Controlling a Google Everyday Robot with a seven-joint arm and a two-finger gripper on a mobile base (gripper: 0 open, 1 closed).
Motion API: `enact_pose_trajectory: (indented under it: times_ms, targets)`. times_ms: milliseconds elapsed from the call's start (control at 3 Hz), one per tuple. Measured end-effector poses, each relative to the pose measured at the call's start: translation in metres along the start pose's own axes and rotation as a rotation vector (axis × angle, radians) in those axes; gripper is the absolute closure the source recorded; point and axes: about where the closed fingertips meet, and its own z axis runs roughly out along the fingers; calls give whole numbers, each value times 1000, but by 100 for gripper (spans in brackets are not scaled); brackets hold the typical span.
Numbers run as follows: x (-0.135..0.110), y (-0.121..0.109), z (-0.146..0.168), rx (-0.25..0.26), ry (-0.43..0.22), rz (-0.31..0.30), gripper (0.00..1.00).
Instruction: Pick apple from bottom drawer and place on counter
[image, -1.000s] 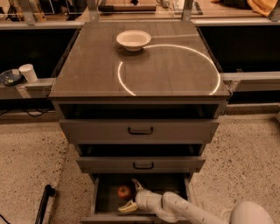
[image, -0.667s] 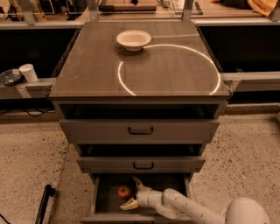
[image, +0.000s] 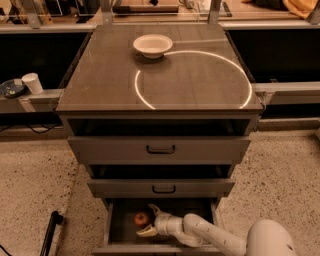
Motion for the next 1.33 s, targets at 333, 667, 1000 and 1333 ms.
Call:
enact_pose_trajectory:
  times_ms: [333,667,1000,1333]
  targets:
    - [9,-1,15,-13,50,-36,25]
    - [15,-1,23,-29,76,-49,25]
    - [21,-2,28,-35,93,-51,43]
    - [22,-2,29,-35,94,-51,68]
